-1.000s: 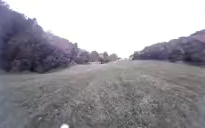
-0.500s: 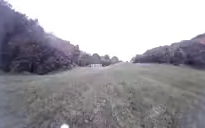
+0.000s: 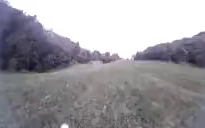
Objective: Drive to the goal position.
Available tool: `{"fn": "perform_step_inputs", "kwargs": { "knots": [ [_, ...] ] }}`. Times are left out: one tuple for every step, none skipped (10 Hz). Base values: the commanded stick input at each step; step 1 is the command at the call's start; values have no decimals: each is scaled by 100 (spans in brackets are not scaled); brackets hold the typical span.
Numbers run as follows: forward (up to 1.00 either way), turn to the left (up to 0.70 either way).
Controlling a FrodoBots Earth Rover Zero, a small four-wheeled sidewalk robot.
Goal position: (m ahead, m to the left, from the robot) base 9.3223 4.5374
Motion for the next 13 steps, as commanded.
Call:
{"fn": "perform_step_inputs", "kwargs": {
  "knots": [
    [70,0],
    [70,0],
    [70,0],
    [70,-6],
    [70,-28],
    [70,-16],
    [70,0],
    [70,0],
    [70,0],
    [70,0],
    [70,0],
    [70,-6],
    [70,-15]
  ]
}}
